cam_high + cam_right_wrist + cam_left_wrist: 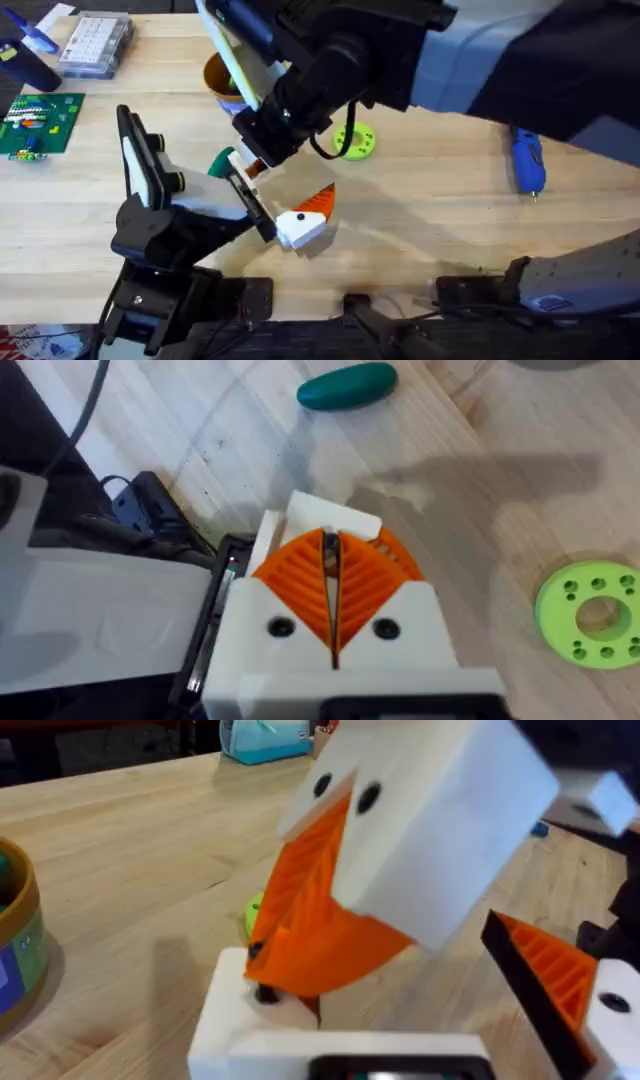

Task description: Pick up the gripper from the table and insert it into the empty holder that is missing its gripper. Then pick up a screw, insert it into the mounting hole, and use the screwdriver to tighten it. Finally, clean up the table by picking up the vegetable and placing it into the bucket.

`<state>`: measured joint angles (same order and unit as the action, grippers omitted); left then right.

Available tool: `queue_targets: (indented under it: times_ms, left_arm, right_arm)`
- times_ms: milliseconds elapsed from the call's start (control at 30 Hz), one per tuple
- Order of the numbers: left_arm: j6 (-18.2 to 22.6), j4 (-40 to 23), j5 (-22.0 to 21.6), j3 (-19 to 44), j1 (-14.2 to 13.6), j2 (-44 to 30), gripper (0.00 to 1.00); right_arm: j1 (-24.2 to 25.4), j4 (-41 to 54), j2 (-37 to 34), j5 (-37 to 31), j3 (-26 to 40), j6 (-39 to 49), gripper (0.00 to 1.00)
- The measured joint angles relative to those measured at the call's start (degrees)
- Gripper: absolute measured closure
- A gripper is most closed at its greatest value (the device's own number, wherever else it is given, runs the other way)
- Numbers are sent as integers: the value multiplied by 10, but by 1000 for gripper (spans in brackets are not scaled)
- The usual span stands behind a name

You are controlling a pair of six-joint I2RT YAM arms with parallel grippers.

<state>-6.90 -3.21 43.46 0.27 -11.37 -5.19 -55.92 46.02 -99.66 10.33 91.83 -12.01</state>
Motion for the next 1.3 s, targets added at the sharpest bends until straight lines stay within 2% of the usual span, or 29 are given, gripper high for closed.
queue_targets:
  times_ms: [533, 1300]
  left_arm:
    - [-2, 0, 0, 0, 0, 0, 12]
    - [-6, -1, 13, 0, -1, 0, 12]
  right_arm:
    - [0, -22, -7, 1, 0, 0, 992]
    - [0, 9, -7, 2, 8, 0, 992]
